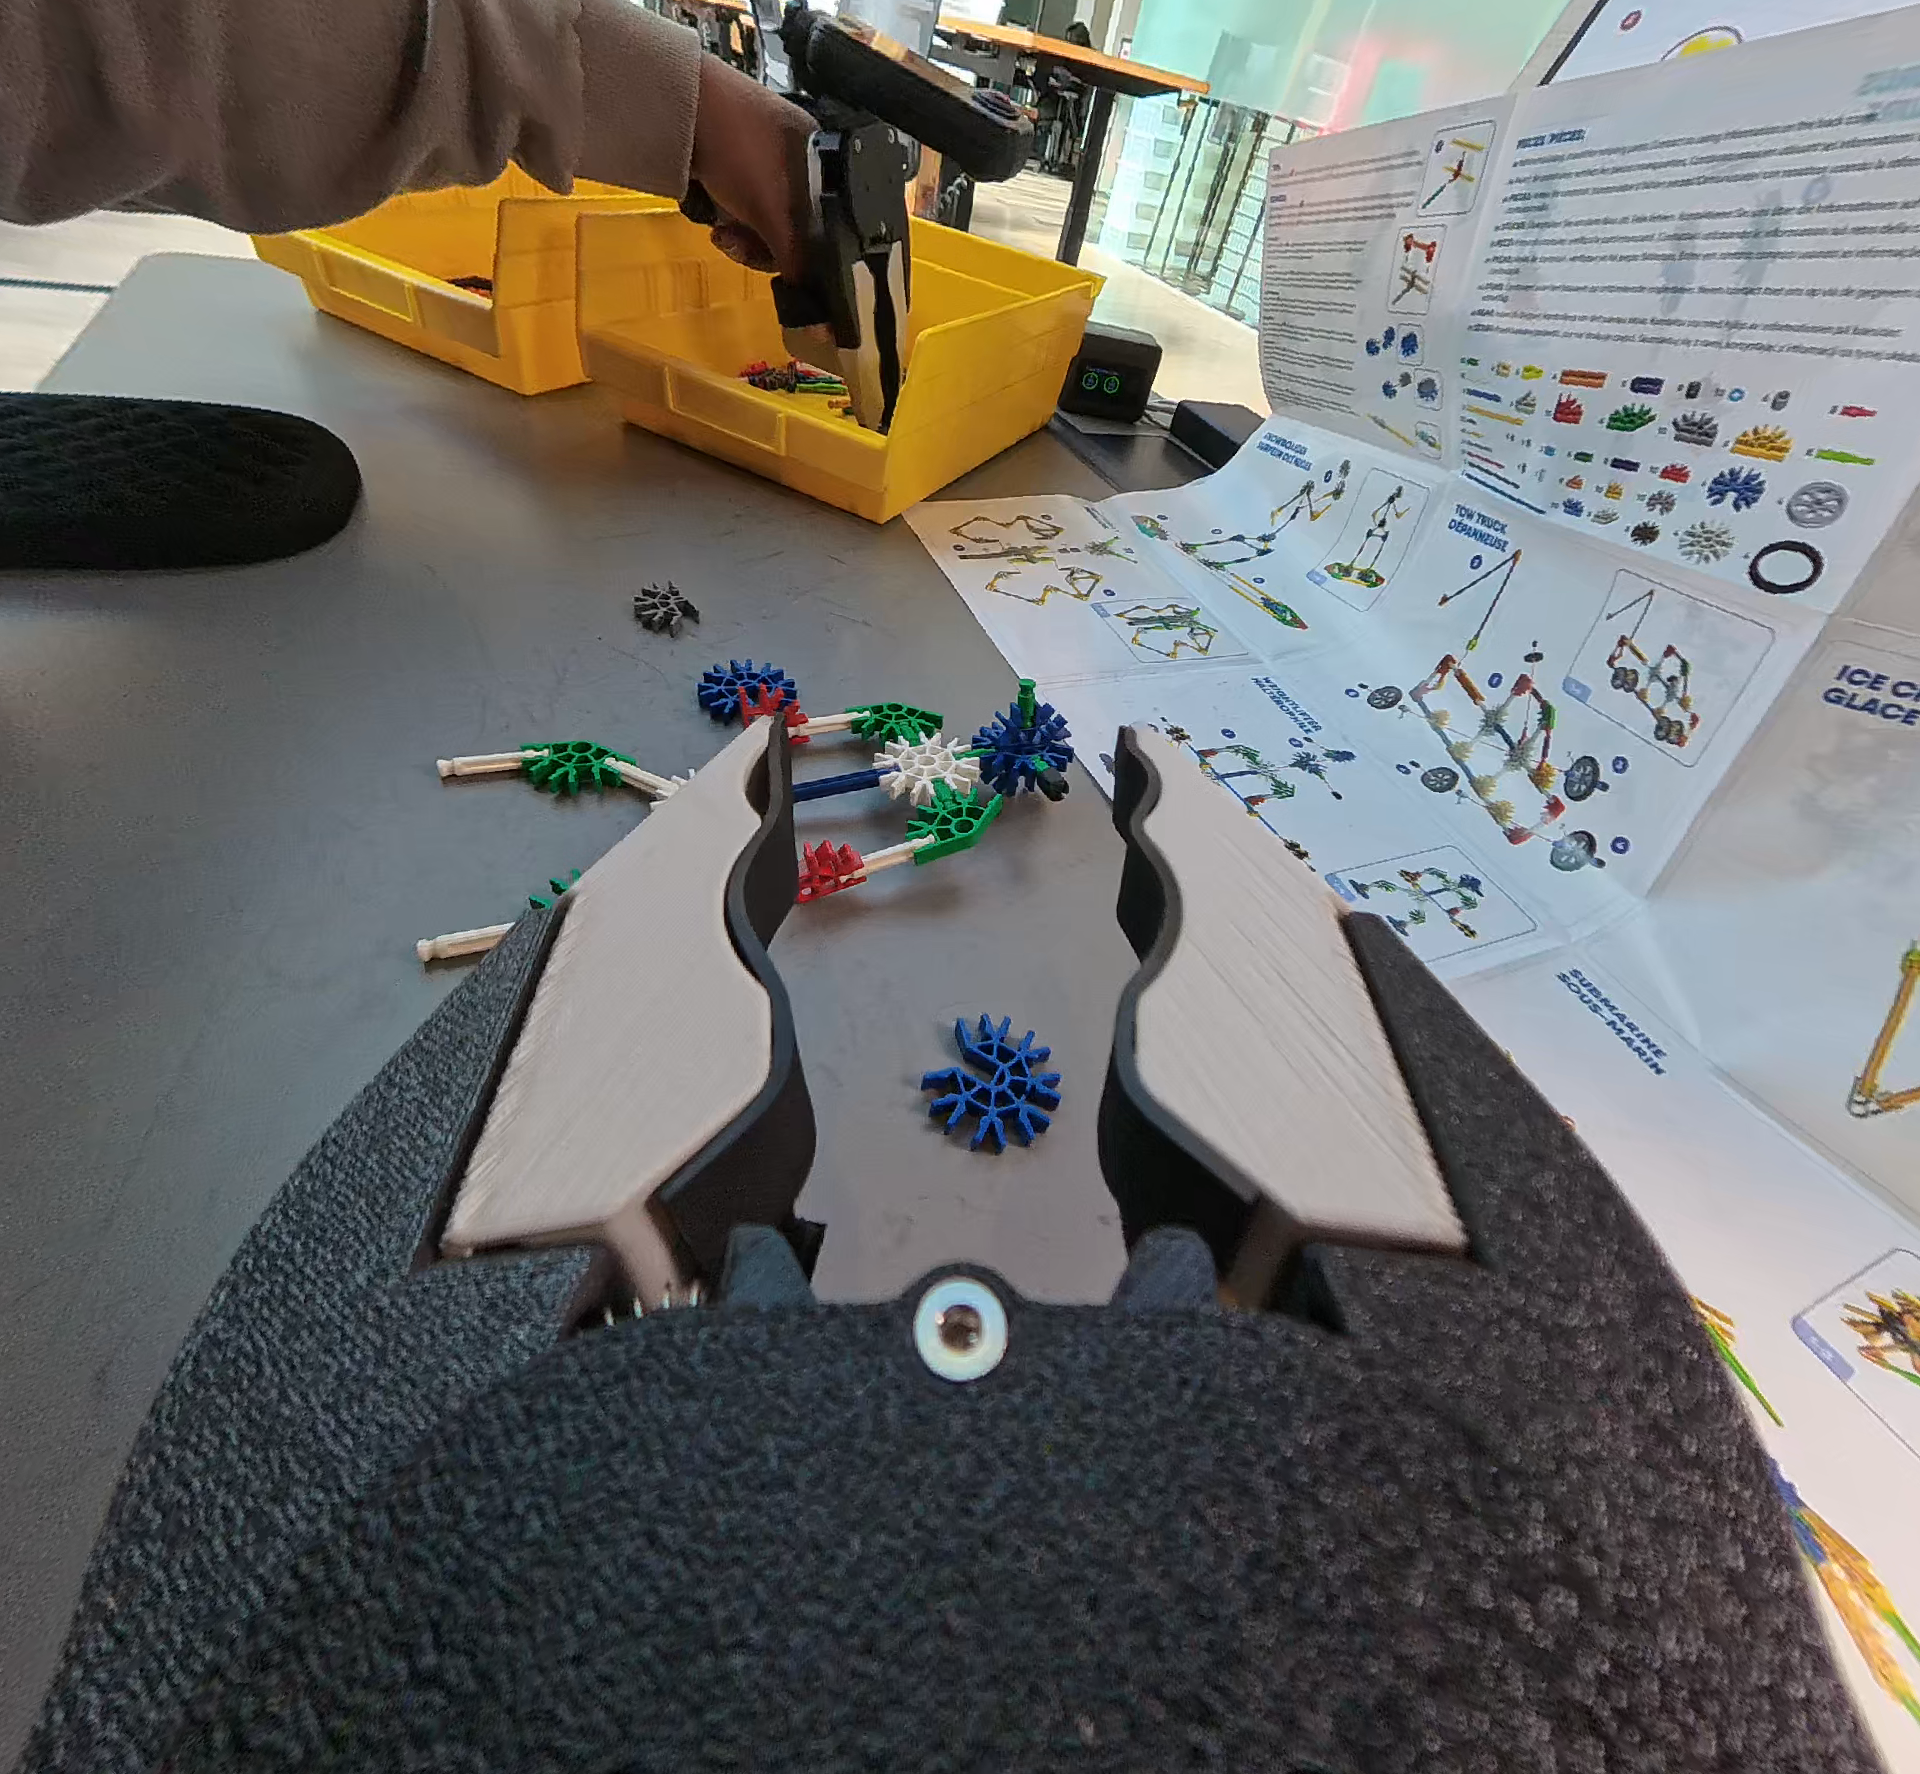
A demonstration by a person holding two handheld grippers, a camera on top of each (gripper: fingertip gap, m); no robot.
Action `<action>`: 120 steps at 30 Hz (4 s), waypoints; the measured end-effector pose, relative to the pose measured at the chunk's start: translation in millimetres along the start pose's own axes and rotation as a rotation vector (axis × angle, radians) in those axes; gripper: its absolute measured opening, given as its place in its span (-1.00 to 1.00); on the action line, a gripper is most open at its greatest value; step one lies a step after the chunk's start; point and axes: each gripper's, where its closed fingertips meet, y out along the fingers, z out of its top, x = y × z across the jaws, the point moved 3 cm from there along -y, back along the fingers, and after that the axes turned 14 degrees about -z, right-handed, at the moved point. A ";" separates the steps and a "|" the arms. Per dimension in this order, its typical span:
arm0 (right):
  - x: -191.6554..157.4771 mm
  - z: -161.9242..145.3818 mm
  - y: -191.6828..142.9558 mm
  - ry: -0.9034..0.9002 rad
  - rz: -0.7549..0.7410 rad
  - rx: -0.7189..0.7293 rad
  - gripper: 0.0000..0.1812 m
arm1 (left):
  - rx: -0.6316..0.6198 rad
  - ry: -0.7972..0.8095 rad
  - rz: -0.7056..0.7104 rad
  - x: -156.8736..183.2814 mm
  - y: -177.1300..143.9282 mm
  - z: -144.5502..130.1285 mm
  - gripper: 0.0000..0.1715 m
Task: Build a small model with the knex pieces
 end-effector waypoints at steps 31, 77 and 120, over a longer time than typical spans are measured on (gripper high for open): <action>-4.3 -1.3 1.5 -0.026 -0.006 -0.020 -0.37 | 0.474 0.429 -0.024 177.8 -92.3 41.2 -0.83; -56.7 -78.9 5.2 -0.327 0.224 -0.457 -0.68 | 0.773 0.548 -0.428 339.2 44.4 74.1 -0.71; 11.2 -89.2 12.1 -0.117 -0.110 -0.565 -0.49 | 0.797 0.464 -0.413 307.8 41.9 76.2 -0.53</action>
